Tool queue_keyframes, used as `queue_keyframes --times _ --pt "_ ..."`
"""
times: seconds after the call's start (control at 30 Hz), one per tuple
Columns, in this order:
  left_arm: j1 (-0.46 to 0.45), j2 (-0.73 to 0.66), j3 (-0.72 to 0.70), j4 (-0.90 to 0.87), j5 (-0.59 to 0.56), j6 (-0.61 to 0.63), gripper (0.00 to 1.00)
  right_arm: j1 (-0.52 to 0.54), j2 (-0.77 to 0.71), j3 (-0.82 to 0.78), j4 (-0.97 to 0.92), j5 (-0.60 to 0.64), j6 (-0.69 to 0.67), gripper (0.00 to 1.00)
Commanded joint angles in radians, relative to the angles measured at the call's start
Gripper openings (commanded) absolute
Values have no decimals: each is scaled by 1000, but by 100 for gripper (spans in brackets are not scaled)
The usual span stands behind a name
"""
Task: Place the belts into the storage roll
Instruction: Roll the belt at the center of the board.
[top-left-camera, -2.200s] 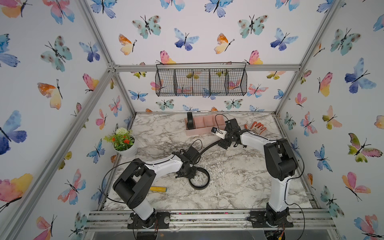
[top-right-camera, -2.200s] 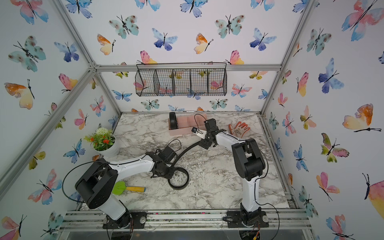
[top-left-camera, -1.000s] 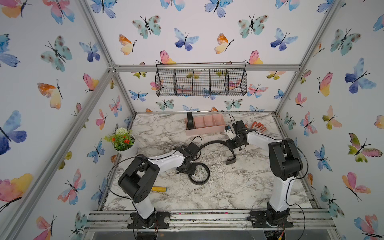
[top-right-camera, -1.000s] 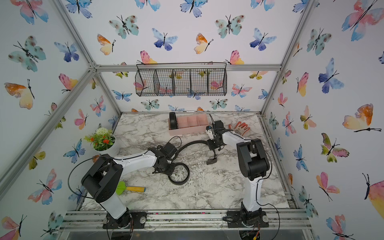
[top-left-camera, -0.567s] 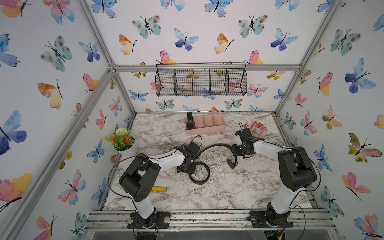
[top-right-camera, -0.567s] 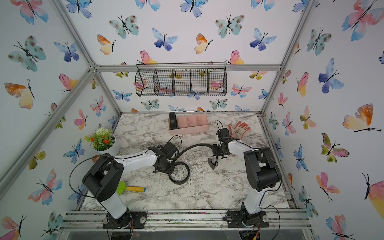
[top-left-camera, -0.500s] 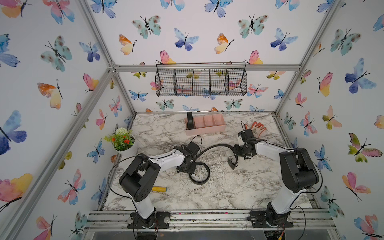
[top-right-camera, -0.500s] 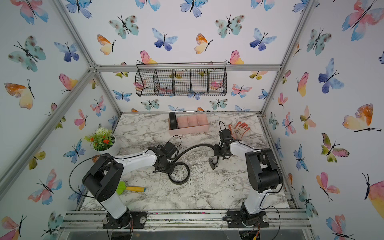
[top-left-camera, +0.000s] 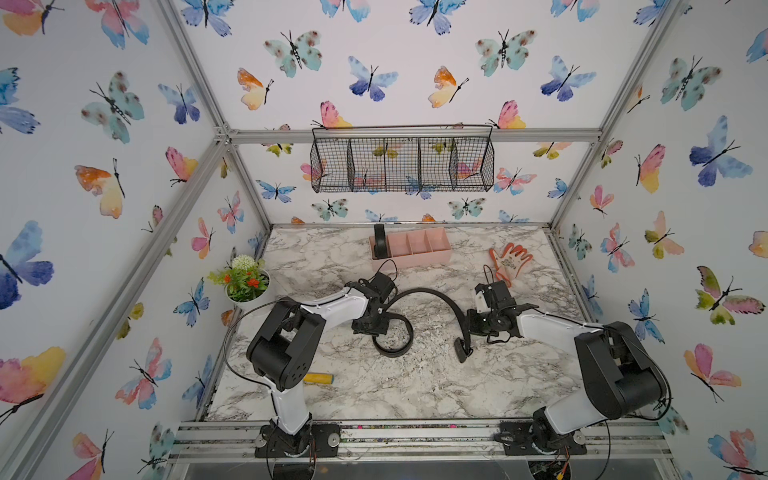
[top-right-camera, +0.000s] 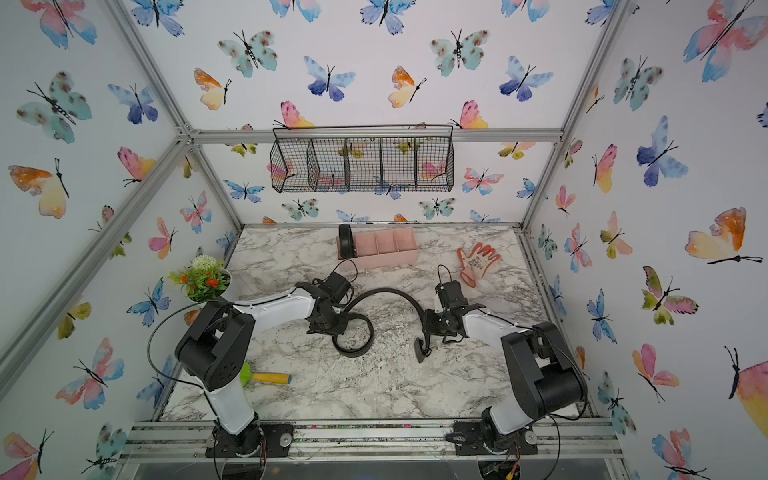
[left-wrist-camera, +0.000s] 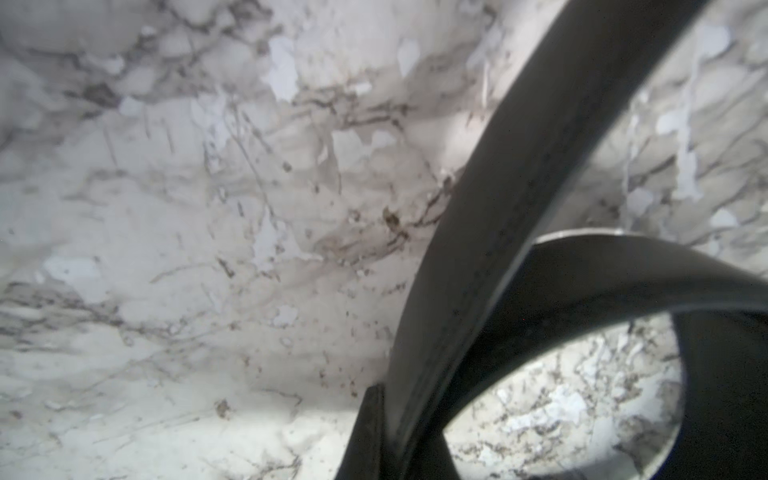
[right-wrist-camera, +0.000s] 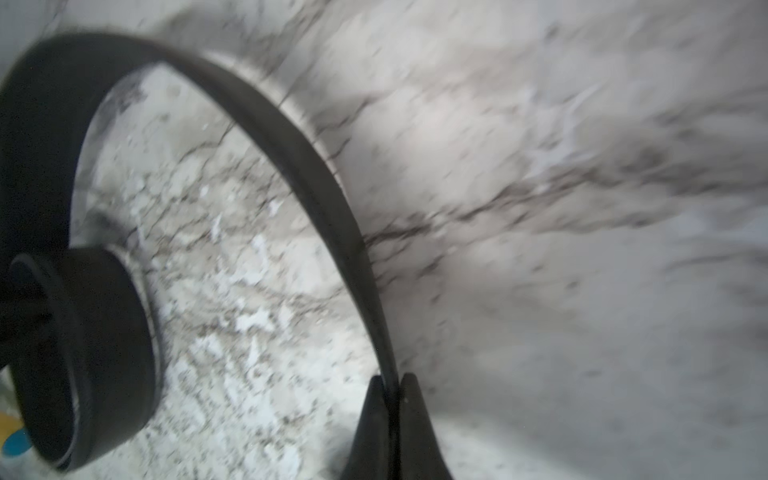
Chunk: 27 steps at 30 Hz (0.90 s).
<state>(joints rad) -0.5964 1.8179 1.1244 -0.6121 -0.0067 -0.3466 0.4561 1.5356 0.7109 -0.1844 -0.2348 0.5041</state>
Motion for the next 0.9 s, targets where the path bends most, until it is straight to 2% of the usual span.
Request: queue_keyframes --times 0.0,0.13,0.23,0.3,0.4,0.5,0.57,0.63,0.73,0.87 --pt "4 78 45 -24 -23 -20 6 168 -11 -48 -116 -54 153 3" --pt "2 99 87 -38 -27 -30 6 324 -24 -76 -40 -87 281 4" --pt "1 115 102 -46 -27 -24 6 427 -7 -42 -56 -66 292 19" --pt "0 120 102 -52 -33 -14 6 429 -37 -19 -92 -41 258 31" --pt "-2 114 90 -58 -41 0 6 428 -92 104 -261 191 135 56" --pt "-8 99 73 -59 -52 12 6 397 -102 177 -254 363 -57 70" --pt "-8 94 64 -57 -56 19 6 350 -71 223 -211 370 -209 73" --pt "-9 91 57 -55 -52 23 6 297 -17 264 -161 370 -296 74" --pt "-9 86 52 -51 -49 27 6 217 109 387 -206 339 -370 73" --pt "-11 92 59 -50 -49 30 5 204 225 486 -231 304 -428 70"
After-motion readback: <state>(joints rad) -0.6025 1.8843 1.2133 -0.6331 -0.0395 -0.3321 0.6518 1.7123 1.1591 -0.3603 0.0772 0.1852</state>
